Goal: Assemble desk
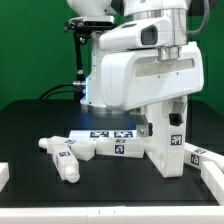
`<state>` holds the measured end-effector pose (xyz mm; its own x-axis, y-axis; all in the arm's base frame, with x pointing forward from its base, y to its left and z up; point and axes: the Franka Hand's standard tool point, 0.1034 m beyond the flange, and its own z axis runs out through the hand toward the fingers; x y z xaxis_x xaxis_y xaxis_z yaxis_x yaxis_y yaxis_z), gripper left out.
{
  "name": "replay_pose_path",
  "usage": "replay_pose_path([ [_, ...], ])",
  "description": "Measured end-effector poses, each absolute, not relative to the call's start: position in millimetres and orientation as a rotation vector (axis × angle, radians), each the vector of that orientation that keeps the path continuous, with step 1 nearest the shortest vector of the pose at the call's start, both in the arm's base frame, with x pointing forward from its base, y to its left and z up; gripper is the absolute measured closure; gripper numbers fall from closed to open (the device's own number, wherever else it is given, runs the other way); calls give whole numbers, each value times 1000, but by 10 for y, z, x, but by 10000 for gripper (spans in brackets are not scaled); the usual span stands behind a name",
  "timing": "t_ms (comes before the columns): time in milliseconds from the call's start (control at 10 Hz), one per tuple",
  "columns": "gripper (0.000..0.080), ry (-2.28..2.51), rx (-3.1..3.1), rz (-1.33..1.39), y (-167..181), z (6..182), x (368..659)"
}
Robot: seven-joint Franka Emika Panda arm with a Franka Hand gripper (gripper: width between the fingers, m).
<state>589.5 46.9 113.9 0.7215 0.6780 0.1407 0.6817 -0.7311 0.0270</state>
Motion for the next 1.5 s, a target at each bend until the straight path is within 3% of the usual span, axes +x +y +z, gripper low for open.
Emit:
replay_pose_path([
  [700,150,-1170,-2884,-220,409,1172,5909],
  [1100,150,-1285,-2873,-186,-429,1158,5753],
  [1500,150,-1237,-2894,-195,-469,1103,5730],
])
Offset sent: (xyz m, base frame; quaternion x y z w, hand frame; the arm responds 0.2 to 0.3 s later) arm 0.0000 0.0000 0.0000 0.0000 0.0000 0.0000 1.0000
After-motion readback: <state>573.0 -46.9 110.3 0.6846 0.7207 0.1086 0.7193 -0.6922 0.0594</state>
